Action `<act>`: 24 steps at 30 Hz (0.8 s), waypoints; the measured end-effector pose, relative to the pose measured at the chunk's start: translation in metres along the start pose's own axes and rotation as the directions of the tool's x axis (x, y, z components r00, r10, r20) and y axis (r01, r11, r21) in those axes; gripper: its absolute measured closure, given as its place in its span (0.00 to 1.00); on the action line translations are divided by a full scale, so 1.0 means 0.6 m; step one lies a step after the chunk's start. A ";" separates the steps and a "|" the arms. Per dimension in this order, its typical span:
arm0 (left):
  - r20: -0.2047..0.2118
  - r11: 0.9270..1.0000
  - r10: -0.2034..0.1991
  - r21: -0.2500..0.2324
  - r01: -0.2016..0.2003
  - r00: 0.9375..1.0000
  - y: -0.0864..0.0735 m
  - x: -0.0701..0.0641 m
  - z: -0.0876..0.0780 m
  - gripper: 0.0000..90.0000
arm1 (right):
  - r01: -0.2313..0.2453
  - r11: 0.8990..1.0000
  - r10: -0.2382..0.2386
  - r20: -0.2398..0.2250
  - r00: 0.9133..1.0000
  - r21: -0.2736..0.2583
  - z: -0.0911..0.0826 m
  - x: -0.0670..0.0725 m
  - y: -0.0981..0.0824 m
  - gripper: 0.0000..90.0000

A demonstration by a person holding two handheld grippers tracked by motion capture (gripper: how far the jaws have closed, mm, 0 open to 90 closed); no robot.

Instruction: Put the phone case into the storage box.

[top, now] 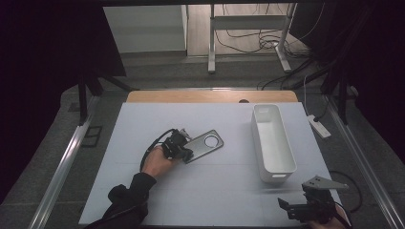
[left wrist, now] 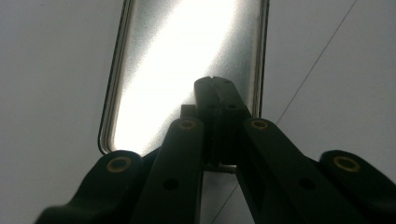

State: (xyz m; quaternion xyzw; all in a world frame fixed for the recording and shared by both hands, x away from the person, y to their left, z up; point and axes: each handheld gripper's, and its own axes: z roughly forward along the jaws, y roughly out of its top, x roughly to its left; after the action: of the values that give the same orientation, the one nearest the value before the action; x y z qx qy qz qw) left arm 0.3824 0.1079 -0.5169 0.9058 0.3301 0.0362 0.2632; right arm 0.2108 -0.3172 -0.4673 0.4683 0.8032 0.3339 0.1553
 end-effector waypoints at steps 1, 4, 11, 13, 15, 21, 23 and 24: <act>0.003 1.000 0.001 0.001 -0.001 1.000 0.000 -0.001 0.000 0.99 | -0.001 1.000 0.001 0.000 1.000 0.001 0.000 0.000 0.000 0.00; 0.013 1.000 0.005 0.003 -0.005 1.000 0.000 -0.008 0.000 0.99 | 0.001 1.000 -0.001 0.000 1.000 0.001 0.000 0.000 0.000 0.00; 0.011 1.000 0.020 -0.005 -0.020 1.000 0.001 -0.023 0.003 0.99 | 0.002 1.000 -0.002 0.001 1.000 0.003 0.000 0.001 0.000 0.00; 0.016 1.000 0.027 -0.001 -0.027 0.999 0.002 -0.027 0.004 0.99 | 0.002 1.000 -0.002 0.001 1.000 0.004 0.001 0.001 0.000 0.00; 0.027 1.000 0.024 -0.006 -0.024 0.999 0.004 -0.031 0.006 0.99 | 0.002 1.000 -0.002 0.001 1.000 0.005 0.001 0.001 0.000 0.00; 0.051 1.000 0.027 -0.012 -0.027 0.998 0.009 -0.041 0.012 0.99 | 0.002 1.000 -0.002 0.001 1.000 0.006 0.001 0.001 0.000 0.00; 0.057 1.000 0.025 -0.013 -0.025 0.998 0.011 -0.044 0.013 0.99 | 0.001 1.000 -0.001 0.000 1.000 0.007 0.001 0.001 0.000 0.00; 0.059 1.000 0.025 -0.013 -0.025 0.998 0.012 -0.045 0.014 0.99 | 0.002 1.000 -0.002 0.001 1.000 0.007 0.001 0.001 0.000 0.00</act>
State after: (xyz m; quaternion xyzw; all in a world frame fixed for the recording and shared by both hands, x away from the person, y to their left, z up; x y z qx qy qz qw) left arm 0.3676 0.0830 -0.5175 0.9088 0.3105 0.0147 0.2782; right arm 0.2111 -0.3164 -0.4677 0.4681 0.8048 0.3307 0.1542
